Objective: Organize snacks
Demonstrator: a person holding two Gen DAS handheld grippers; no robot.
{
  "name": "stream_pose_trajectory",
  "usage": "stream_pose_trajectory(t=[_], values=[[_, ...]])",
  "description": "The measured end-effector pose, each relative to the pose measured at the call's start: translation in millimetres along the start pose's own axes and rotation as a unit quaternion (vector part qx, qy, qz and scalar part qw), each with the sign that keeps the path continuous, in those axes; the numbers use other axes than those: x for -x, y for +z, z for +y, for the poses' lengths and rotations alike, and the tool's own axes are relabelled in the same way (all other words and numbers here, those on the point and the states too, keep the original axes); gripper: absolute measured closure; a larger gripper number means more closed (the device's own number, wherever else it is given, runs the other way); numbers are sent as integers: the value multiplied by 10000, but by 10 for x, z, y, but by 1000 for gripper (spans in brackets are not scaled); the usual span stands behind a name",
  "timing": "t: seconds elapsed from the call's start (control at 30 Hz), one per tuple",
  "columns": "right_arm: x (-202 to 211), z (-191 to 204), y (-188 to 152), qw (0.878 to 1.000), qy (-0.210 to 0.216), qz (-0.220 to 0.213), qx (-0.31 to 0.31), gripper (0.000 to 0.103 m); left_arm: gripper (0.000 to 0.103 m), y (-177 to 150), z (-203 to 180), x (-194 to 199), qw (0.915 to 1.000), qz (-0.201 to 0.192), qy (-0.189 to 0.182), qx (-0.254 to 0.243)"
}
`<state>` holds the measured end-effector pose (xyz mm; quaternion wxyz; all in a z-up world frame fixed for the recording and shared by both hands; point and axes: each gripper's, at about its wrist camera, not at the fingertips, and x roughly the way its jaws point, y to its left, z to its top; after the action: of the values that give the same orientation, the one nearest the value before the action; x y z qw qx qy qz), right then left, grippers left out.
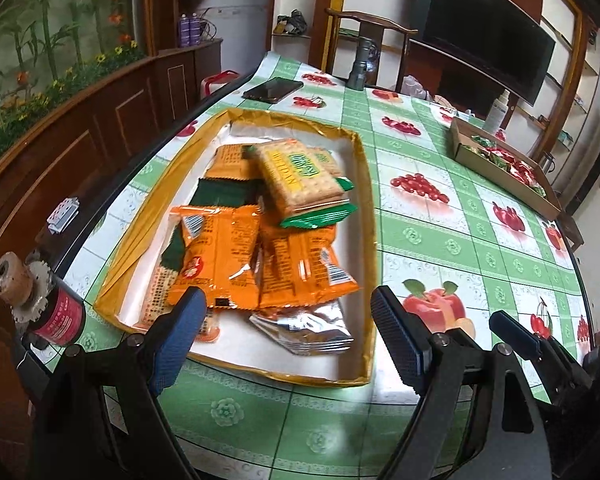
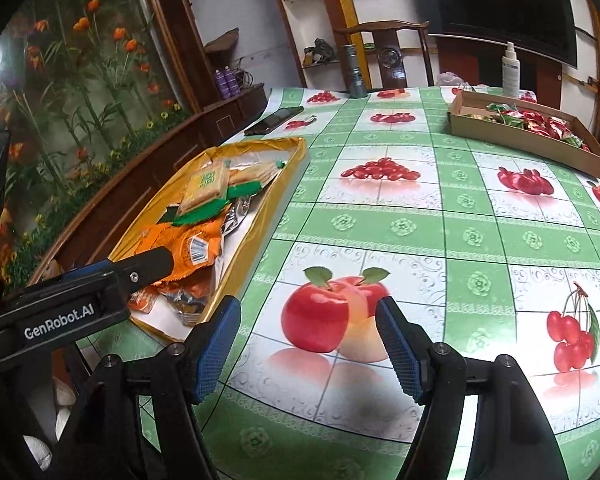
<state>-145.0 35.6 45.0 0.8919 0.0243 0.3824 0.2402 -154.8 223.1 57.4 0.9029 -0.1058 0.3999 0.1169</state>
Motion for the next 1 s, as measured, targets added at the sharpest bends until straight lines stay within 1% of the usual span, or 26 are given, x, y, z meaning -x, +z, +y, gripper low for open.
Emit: stream_pose_trajectory(t=[0.37,0.6,0.87,1.0], values=[[-15,192,-58,9997,-23,85,218,31,18,-25,104,-12,9999,42,-17,109],[30,225,-92,9996,-14,66,266,30,18,-39,104,22,9999,16,-1,102],[102,217,-121,9996,6,18,267,29,18,-68,85,138,9999,-95,88,89],[142,211,-137,9996,14,-23,269,28,18,-74,74,255,9990,-339,280,69]])
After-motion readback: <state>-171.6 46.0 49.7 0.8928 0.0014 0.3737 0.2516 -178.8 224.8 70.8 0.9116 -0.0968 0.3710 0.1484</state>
